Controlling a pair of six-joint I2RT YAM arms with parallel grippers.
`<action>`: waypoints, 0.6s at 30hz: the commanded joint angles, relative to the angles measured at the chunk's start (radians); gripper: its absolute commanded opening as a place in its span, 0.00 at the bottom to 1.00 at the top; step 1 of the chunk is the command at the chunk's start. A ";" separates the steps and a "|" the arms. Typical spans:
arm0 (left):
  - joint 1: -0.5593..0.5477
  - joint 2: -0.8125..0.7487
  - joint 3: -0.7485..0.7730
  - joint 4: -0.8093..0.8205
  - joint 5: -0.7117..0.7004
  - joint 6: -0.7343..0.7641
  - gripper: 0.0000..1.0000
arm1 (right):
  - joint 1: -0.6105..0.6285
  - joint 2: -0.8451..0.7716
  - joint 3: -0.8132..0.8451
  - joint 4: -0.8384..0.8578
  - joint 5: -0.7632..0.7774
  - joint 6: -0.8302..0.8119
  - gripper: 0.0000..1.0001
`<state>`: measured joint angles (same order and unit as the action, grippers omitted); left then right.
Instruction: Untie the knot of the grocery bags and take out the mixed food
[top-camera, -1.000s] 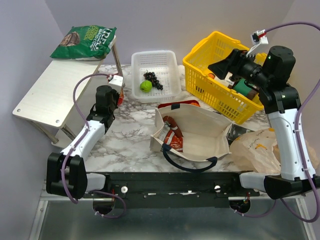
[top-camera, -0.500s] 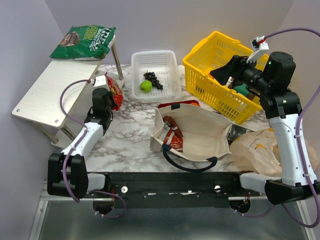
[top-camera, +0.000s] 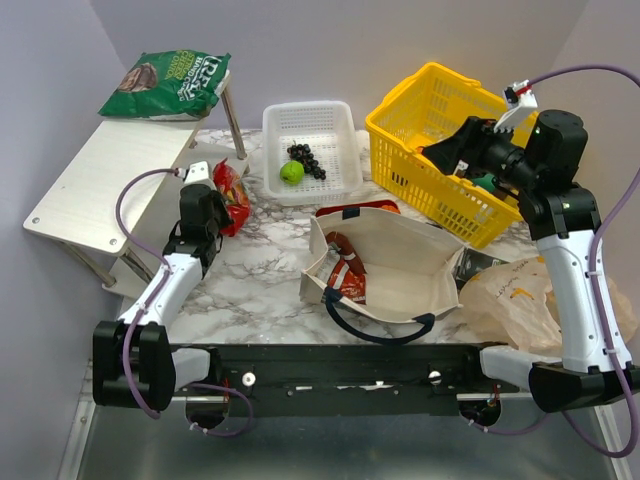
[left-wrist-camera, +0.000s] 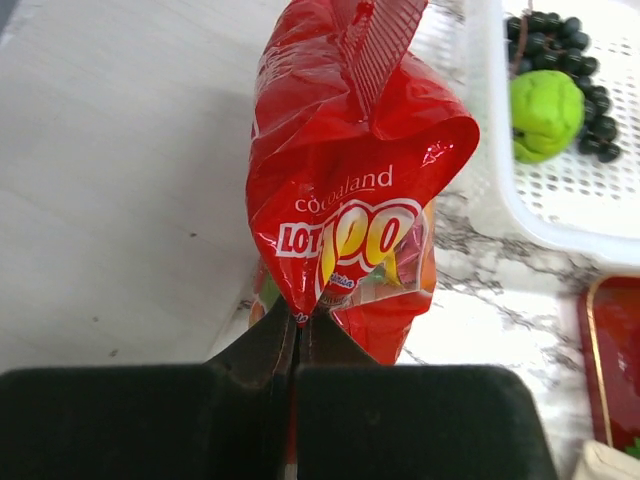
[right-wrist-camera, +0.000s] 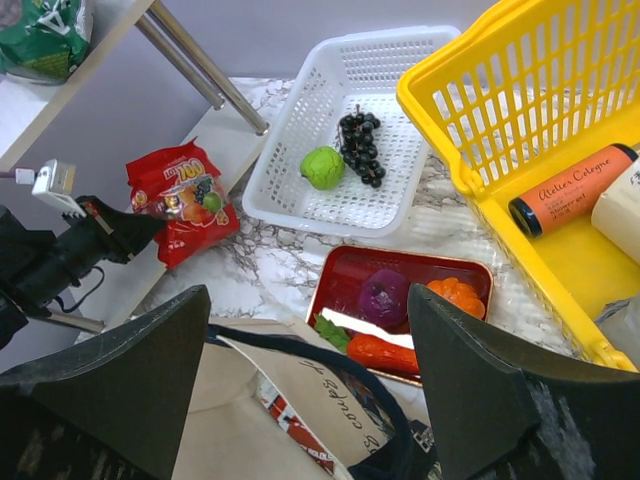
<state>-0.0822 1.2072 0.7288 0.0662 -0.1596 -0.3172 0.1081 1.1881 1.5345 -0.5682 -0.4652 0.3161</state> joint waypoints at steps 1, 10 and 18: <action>0.027 -0.034 0.000 0.098 0.268 -0.057 0.00 | -0.011 -0.012 -0.013 0.028 -0.021 0.011 0.88; 0.038 -0.083 -0.038 0.008 0.419 -0.157 0.00 | -0.024 -0.021 -0.020 0.021 -0.023 0.009 0.88; 0.036 -0.146 -0.112 -0.342 0.266 -0.209 0.42 | -0.027 -0.012 -0.025 0.021 -0.033 0.015 0.88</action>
<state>-0.0608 1.1160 0.6464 -0.0410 0.2153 -0.4389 0.0895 1.1870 1.5246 -0.5632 -0.4698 0.3214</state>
